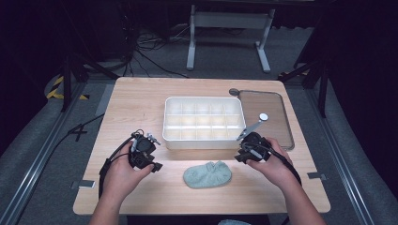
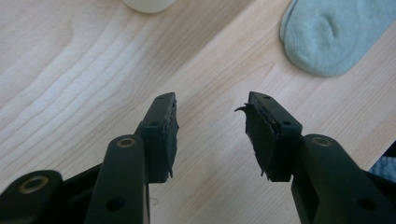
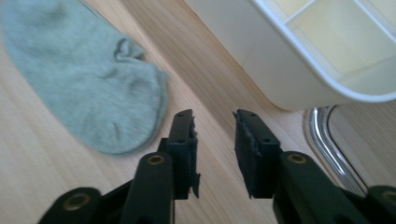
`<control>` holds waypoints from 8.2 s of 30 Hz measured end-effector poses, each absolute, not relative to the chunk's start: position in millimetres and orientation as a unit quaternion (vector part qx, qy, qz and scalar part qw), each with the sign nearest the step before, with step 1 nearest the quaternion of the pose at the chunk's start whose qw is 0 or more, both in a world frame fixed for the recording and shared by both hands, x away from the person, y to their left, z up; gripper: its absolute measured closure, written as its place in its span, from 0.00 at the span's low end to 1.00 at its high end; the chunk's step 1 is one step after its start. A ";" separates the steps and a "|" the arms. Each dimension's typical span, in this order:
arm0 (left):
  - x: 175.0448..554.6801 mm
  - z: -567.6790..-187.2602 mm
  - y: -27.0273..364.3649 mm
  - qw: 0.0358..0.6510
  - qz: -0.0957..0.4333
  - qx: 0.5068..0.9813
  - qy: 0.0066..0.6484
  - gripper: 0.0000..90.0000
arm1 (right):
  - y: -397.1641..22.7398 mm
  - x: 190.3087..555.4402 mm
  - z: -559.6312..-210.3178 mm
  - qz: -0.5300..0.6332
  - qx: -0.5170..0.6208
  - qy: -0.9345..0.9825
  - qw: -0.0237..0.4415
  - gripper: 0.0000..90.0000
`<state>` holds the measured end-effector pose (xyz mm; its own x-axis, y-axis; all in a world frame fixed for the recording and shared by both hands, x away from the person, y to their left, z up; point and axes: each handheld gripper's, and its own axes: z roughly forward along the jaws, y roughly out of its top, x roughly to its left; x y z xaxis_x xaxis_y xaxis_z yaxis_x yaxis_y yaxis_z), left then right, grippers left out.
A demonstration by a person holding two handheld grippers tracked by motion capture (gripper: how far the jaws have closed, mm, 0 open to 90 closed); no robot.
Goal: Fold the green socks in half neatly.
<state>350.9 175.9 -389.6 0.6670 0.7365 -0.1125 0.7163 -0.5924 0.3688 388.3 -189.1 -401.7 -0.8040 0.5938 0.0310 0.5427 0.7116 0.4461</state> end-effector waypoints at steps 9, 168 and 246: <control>344.5 -379.4 167.5 0.221 0.018 0.892 0.393 0.64 | -205.2 389.0 -402.2 0.231 0.314 0.920 0.038 0.84; 343.5 -404.8 69.7 0.296 -0.058 0.877 0.374 0.92 | -143.3 339.6 -458.0 0.296 0.229 0.927 0.000 0.98; 327.0 -431.5 29.8 0.257 -0.094 0.921 0.277 0.96 | -161.4 334.0 -454.9 0.286 0.265 0.921 0.000 0.98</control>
